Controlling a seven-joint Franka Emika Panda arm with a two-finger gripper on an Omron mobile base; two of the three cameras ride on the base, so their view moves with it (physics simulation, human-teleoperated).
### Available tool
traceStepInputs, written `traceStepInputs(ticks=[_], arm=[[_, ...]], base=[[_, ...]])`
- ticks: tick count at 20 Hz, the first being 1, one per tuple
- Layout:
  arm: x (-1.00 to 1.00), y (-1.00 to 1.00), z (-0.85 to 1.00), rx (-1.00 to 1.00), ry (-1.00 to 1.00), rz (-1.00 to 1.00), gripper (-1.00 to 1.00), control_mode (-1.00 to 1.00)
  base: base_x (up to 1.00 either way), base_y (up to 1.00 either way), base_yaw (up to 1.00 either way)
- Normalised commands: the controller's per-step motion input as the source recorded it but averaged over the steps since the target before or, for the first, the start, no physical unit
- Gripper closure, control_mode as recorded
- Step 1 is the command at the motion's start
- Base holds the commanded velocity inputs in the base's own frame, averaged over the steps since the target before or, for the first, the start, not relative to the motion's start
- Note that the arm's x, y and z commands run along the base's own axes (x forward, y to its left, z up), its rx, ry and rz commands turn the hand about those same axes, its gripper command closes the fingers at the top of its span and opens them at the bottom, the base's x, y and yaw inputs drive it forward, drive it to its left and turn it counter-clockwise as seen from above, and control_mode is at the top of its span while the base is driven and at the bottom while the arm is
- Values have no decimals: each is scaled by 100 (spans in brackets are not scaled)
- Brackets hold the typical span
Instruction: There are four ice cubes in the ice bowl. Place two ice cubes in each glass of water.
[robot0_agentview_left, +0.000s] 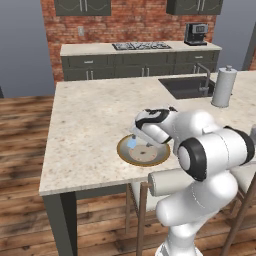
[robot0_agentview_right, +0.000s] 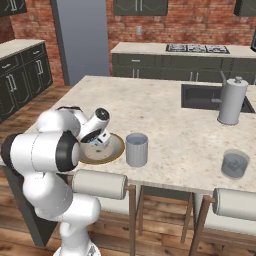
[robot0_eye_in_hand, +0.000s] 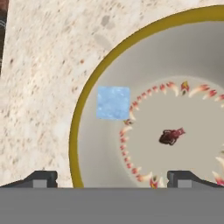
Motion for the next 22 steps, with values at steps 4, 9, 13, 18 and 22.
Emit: traceStepInputs(ticks=[4, 9, 13, 18, 22], arm=[[40, 0, -22, 0, 0, 0, -100, -100], [24, 0, -11, -2, -1, 0, -100, -100], [54, 0, 0, 0, 0, -2, -100, -100], [38, 0, -11, -1, 0, -2, -100, -100], [6, 5, -19, -1, 0, 0, -100, -100]], base=[[0, 0, 0], [0, 0, 0], [0, 0, 0], [0, 0, 0], [0, 0, 0]])
